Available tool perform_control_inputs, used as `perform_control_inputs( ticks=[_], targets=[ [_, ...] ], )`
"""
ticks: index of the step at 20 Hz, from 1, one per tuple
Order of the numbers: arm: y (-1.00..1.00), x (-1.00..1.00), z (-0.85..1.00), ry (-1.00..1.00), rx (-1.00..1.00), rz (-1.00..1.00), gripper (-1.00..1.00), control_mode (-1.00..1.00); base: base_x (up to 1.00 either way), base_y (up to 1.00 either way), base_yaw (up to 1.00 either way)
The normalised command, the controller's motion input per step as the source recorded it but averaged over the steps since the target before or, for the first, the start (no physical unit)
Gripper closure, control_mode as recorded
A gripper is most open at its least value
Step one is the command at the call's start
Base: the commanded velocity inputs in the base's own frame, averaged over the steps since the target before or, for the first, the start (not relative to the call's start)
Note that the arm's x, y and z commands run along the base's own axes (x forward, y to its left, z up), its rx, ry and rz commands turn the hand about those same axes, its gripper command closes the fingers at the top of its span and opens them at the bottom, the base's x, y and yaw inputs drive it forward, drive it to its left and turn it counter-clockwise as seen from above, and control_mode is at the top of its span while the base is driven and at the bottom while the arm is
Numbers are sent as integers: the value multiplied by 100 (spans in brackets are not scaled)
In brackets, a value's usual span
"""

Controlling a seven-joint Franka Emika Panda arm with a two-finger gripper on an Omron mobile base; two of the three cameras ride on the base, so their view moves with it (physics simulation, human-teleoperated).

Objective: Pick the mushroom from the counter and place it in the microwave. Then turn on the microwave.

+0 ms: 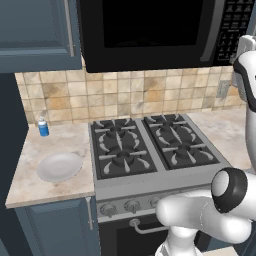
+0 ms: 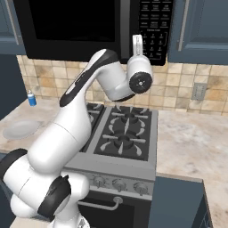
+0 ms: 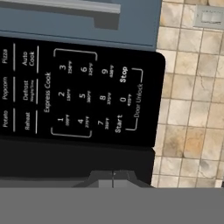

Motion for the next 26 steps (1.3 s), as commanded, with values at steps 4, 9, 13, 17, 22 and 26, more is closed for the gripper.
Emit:
perform_control_inputs(
  ticks=[4, 9, 13, 17, 22, 26],
  targets=[
    [-4, 9, -2, 0, 0, 0, 100, -100, 0, 0, 0],
    [-3, 10, -3, 0, 0, 0, 100, -100, 0, 0, 0],
    [-3, 9, -2, 0, 0, 0, 100, -100, 0, 0, 0],
    [-4, 9, -2, 0, 0, 0, 100, -100, 0, 0, 0],
    [-7, 8, -3, 0, 0, 0, 100, -100, 0, 0, 0],
    [-8, 8, -3, 0, 0, 0, 100, -100, 0, 0, 0]
  ],
)
